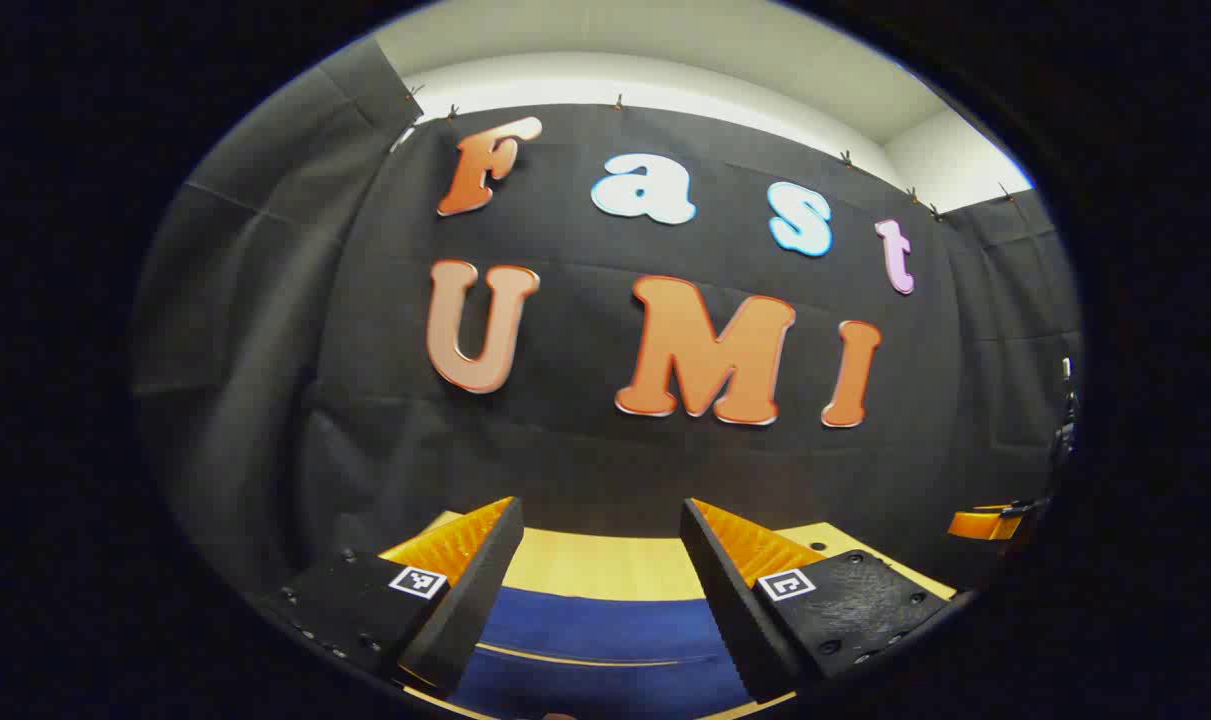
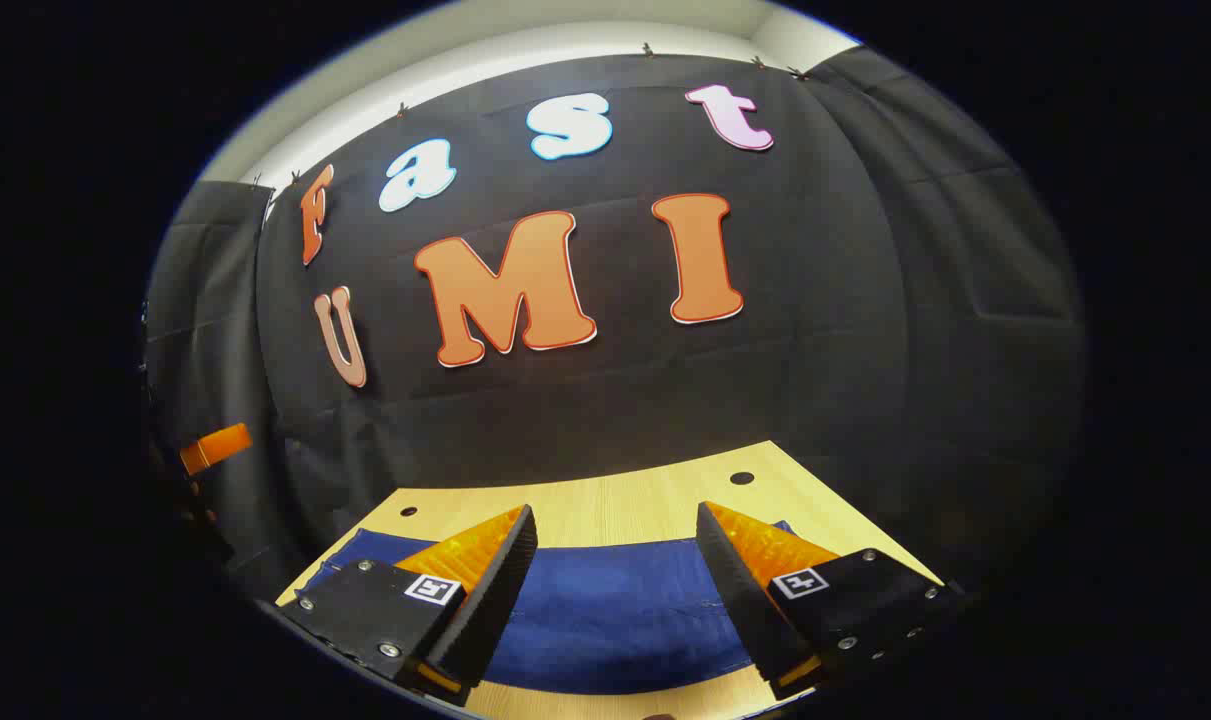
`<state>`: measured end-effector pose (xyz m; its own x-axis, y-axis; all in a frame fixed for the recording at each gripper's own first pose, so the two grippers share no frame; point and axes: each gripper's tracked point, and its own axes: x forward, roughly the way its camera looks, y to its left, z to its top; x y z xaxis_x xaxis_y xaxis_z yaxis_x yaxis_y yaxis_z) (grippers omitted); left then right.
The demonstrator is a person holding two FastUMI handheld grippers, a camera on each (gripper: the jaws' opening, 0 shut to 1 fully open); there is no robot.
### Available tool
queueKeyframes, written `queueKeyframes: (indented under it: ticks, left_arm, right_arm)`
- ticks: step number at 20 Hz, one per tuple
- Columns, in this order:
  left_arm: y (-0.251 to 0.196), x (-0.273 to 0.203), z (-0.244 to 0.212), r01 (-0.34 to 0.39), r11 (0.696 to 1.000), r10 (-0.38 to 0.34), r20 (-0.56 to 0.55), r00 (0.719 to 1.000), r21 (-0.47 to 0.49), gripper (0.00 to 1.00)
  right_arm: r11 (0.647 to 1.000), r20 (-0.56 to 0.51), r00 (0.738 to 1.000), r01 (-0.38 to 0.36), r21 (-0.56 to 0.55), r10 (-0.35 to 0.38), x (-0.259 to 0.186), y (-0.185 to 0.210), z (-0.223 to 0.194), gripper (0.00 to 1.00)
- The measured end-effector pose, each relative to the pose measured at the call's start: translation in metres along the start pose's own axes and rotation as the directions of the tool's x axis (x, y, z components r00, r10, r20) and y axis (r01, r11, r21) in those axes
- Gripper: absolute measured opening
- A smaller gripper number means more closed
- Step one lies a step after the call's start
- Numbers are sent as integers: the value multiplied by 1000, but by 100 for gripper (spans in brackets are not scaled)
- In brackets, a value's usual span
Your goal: Grasp the waist and the cuffs of the jeans and fold them to make the two legs overlap; first hold the waist and fold one-third of the jeans toward the cuffs, then hold the cuffs and fold the remaining one-third in the same direction to finish folding.
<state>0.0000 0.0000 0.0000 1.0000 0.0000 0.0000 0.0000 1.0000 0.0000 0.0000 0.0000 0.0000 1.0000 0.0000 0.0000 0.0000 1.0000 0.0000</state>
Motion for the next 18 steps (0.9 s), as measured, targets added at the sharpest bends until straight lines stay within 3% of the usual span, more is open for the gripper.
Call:
queueKeyframes:
  ticks: [4,7,9,13,18]
  left_arm:
    - [35,-6,-4,-34,999,33,-51,998,-17,97]
    - [64,0,1,-133,985,133,-13,991,-108,97]
    - [67,-1,-5,-159,979,159,-9,987,-126,95]
    - [74,-8,-6,-211,976,211,-3,977,-44,97]
    - [74,-25,7,-174,983,172,44,984,53,94]
  right_arm:
    - [999,2,1000,-27,-34,27,9,19,13,100]
    - [995,-10,999,-44,-88,43,11,20,15,97]
    - [993,-6,999,-51,-103,51,12,17,16,98]
    - [990,-23,999,-31,-136,28,24,12,6,97]
    - [993,-2,998,-56,-103,56,29,32,3,98]
